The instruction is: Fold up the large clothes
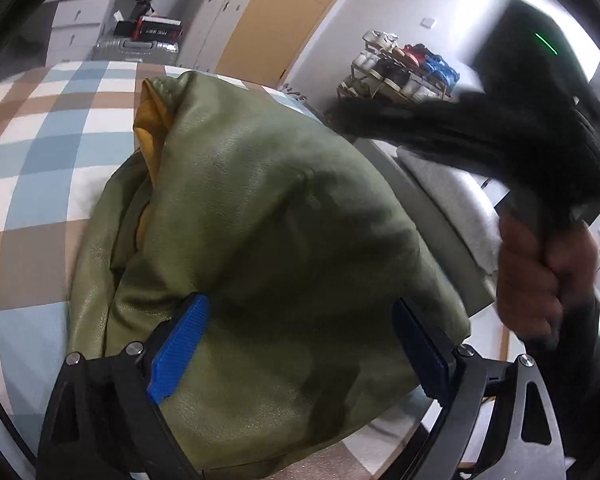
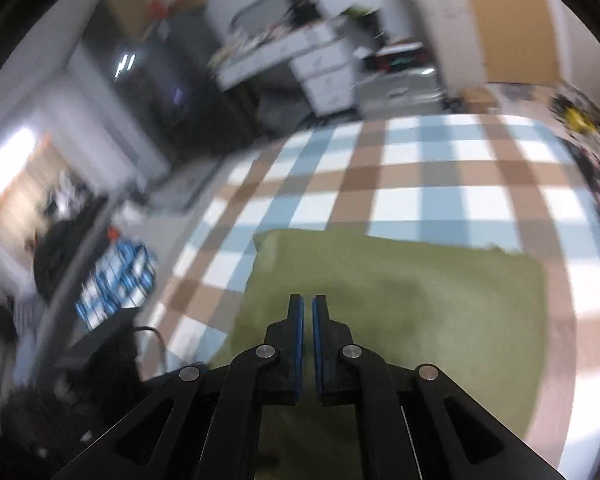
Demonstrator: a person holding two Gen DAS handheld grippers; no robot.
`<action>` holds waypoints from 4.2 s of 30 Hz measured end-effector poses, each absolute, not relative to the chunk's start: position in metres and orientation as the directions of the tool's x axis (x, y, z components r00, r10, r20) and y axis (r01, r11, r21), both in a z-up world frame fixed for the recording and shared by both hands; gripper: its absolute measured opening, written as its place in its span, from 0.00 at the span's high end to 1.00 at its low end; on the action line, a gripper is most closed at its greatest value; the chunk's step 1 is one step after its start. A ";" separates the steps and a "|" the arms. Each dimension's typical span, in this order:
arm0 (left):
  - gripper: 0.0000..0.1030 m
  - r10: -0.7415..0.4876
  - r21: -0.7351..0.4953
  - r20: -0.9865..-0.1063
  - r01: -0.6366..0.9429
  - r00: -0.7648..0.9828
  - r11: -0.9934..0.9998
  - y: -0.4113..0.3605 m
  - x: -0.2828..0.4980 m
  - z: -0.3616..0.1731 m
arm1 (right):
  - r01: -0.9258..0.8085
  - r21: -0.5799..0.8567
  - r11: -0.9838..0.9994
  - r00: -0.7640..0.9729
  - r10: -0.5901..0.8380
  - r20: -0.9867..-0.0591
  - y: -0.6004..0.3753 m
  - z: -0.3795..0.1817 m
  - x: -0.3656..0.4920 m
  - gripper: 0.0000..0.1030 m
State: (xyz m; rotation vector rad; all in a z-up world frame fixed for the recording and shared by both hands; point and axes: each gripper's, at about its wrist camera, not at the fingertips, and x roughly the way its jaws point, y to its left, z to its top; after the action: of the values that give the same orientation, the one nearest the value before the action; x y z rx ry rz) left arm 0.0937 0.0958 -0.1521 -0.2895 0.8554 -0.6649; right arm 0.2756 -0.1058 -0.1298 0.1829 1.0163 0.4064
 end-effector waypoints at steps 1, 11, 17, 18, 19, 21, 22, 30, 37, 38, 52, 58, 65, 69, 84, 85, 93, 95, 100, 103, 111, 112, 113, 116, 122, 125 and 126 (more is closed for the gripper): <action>0.14 -0.640 -0.480 -0.606 0.425 0.473 0.768 0.095 0.104 -0.155 | -0.237 0.321 0.917 0.414 0.395 -0.820 -0.099 -0.146 0.288 0.95; 0.14 -0.659 -0.503 -0.593 0.426 0.463 0.752 0.103 0.089 -0.152 | -0.184 0.351 0.918 0.358 0.395 -0.846 -0.097 -0.173 0.304 0.99; 0.13 -0.734 -0.538 -0.491 0.499 0.470 0.680 0.120 0.087 -0.084 | -0.145 0.377 0.915 0.544 0.392 -0.742 -0.150 -0.125 0.221 0.86; 0.13 -0.737 -0.521 -0.478 0.521 0.478 0.676 0.117 0.091 -0.067 | -0.124 0.403 0.907 0.556 0.400 -0.729 -0.160 -0.125 0.209 0.83; 0.13 -0.745 -0.513 -0.467 0.541 0.476 0.667 0.115 0.098 -0.058 | -0.098 0.431 0.897 0.566 0.406 -0.717 -0.170 -0.126 0.198 0.83; 0.13 -0.749 -0.487 -0.476 0.572 0.460 0.661 0.102 0.126 -0.045 | -0.056 0.467 0.883 0.543 0.419 -0.728 -0.182 -0.137 0.187 0.83; 0.13 -0.745 -0.480 -0.499 0.574 0.443 0.663 0.094 0.141 -0.045 | -0.037 0.477 0.878 0.531 0.422 -0.735 -0.188 -0.141 0.183 0.83; 0.15 -0.726 -0.628 -0.658 0.386 0.201 0.676 0.073 0.216 -0.132 | -0.004 0.459 0.889 0.493 0.401 -0.772 -0.194 -0.183 0.188 1.00; 0.15 -0.518 -0.337 -0.765 0.448 0.382 0.828 0.039 0.178 -0.124 | 0.025 0.520 0.854 0.461 0.452 -0.764 -0.208 -0.194 0.197 1.00; 0.15 -0.501 -0.324 -0.770 0.435 0.395 0.840 0.038 0.177 -0.120 | 0.028 0.519 0.854 0.464 0.448 -0.764 -0.209 -0.193 0.194 1.00; 0.15 -0.572 -0.416 -0.739 0.427 0.357 0.803 0.043 0.151 -0.147 | -0.027 0.291 0.956 0.498 0.265 -0.826 -0.197 -0.158 0.287 0.64; 0.15 -0.572 -0.430 -0.733 0.400 0.368 0.809 0.043 0.155 -0.149 | -0.051 0.146 0.988 0.515 0.151 -0.844 -0.181 -0.176 0.299 0.66; 0.14 -0.572 -0.404 -0.718 0.430 0.398 0.807 0.049 0.117 -0.119 | -0.137 0.344 0.929 0.546 0.361 -0.756 -0.190 -0.125 0.221 0.81; 0.14 -0.595 -0.389 -0.699 0.487 0.398 0.782 0.043 0.098 -0.116 | -0.169 0.394 0.903 0.518 0.422 -0.745 -0.180 -0.123 0.168 0.81; 0.14 -0.538 -0.350 -0.749 0.459 0.387 0.817 0.042 0.112 -0.122 | -0.022 0.543 0.839 0.451 0.493 -0.744 -0.193 -0.182 0.131 0.95; 0.14 -0.556 -0.358 -0.730 0.470 0.398 0.807 0.044 0.114 -0.114 | -0.032 0.552 0.833 0.469 0.500 -0.728 -0.195 -0.176 0.127 0.95; 0.13 -0.539 -0.317 -0.711 0.478 0.452 0.819 0.048 0.227 -0.059 | 0.016 0.469 0.883 0.443 0.414 -0.795 -0.181 -0.209 0.132 1.00; 0.13 -0.546 -0.355 -0.737 0.460 0.397 0.814 0.050 0.256 -0.083 | -0.024 0.397 0.918 0.449 0.365 -0.816 -0.169 -0.204 0.131 1.00; 0.15 -0.576 -0.435 -0.768 0.433 0.280 0.790 0.057 0.264 -0.145 | -0.033 0.430 0.902 0.448 0.398 -0.800 -0.170 -0.209 0.134 1.00; 0.14 -0.548 -0.383 -0.776 0.458 0.312 0.802 0.049 0.254 -0.142 | -0.048 0.416 0.908 0.447 0.392 -0.804 -0.167 -0.210 0.137 1.00; 0.14 -0.625 -0.391 -0.685 0.535 0.374 0.749 0.062 0.170 -0.071 | -0.094 0.474 0.876 0.435 0.464 -0.771 -0.178 -0.180 0.123 0.94; 0.14 -0.624 -0.367 -0.681 0.560 0.382 0.743 0.061 0.151 -0.068 | -0.112 0.493 0.863 0.448 0.487 -0.750 -0.179 -0.174 0.121 0.94; 0.14 -0.614 -0.344 -0.688 0.572 0.386 0.745 0.060 0.136 -0.071 | -0.140 0.518 0.844 0.467 0.518 -0.717 -0.177 -0.164 0.118 0.94; 0.14 -0.578 -0.347 -0.738 0.539 0.348 0.768 0.060 0.120 -0.107 | -0.193 0.519 0.833 0.497 0.539 -0.680 -0.166 -0.150 0.117 0.90; 0.15 -0.649 -0.510 -0.686 0.420 0.328 0.751 0.081 0.130 -0.162 | -0.094 0.436 0.895 0.432 0.431 -0.792 -0.153 -0.201 0.139 0.98; 0.15 -0.630 -0.469 -0.693 0.445 0.350 0.763 0.076 0.127 -0.161 | -0.070 0.461 0.885 0.431 0.444 -0.786 -0.158 -0.202 0.138 0.98; 0.15 -0.625 -0.465 -0.699 0.444 0.347 0.766 0.076 0.126 -0.157 | -0.061 0.484 0.873 0.419 0.462 -0.782 -0.161 -0.199 0.138 0.94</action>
State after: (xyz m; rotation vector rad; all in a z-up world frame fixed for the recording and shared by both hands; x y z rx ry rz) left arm 0.1256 0.0756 -0.1574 -0.2069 0.9982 -0.6998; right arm 0.1384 -0.1614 -0.1994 0.4152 1.0966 0.3400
